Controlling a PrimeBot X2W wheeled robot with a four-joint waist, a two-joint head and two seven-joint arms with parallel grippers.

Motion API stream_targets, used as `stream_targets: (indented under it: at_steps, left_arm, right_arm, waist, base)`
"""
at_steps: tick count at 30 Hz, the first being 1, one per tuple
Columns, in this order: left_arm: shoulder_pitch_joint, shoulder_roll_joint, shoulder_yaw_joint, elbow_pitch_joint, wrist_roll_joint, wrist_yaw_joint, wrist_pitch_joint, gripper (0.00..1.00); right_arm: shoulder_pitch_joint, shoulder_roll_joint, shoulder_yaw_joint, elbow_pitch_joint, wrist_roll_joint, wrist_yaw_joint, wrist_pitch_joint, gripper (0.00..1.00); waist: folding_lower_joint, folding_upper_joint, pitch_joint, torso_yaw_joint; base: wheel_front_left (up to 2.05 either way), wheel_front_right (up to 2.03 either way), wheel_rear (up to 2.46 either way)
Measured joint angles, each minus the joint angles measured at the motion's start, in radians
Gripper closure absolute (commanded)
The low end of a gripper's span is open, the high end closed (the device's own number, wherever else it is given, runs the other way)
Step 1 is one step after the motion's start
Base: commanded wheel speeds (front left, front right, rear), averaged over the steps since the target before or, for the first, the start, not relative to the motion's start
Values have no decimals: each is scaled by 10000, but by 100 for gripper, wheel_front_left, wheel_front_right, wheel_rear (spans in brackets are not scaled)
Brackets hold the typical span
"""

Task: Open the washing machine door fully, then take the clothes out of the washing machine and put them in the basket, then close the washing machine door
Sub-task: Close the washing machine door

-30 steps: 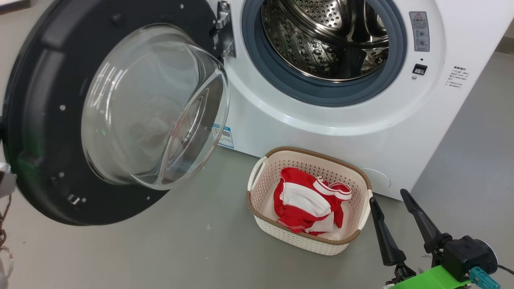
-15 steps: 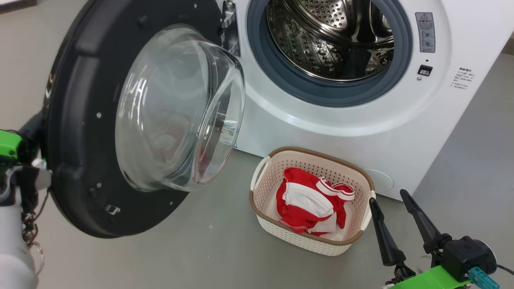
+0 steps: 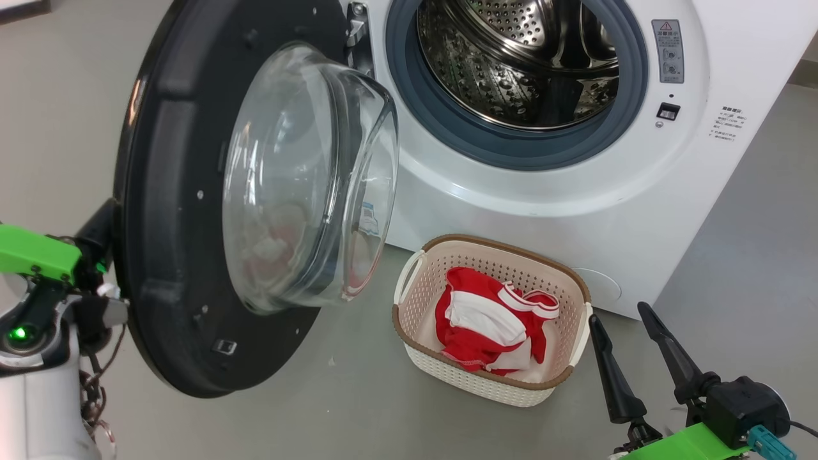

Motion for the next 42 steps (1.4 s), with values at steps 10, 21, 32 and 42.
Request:
stream_targets:
  at_steps: [10,21,32,42]
  left_arm:
    - [1251,-715,-21,-2389,-560,694,307,100]
    - [2173,-901,-792,-4048,-1158,1233,336,100]
    - [2729,-907,-1517,-4600,-2136,1383,-184,100]
    - [2920,-905,-2188,-4828,-2688,1452,-913,100]
  right_arm:
    - [-134,-4,-4,6,4,0,-25,0]
    - [-166,-4,52,17,105,0,-25,0]
    - [-174,-8,194,29,173,0,-25,0]
    - [-174,-8,196,58,171,0,-25,0]
  waist:
    - [0,0,84,-41]
    - [0,0,71,-282]
    - [0,0,-5,-734]
    - [0,0,-67,-1301]
  base:
    - [0,0,0]
    - [0,0,0]
    - [0,0,0]
    - [0,0,0]
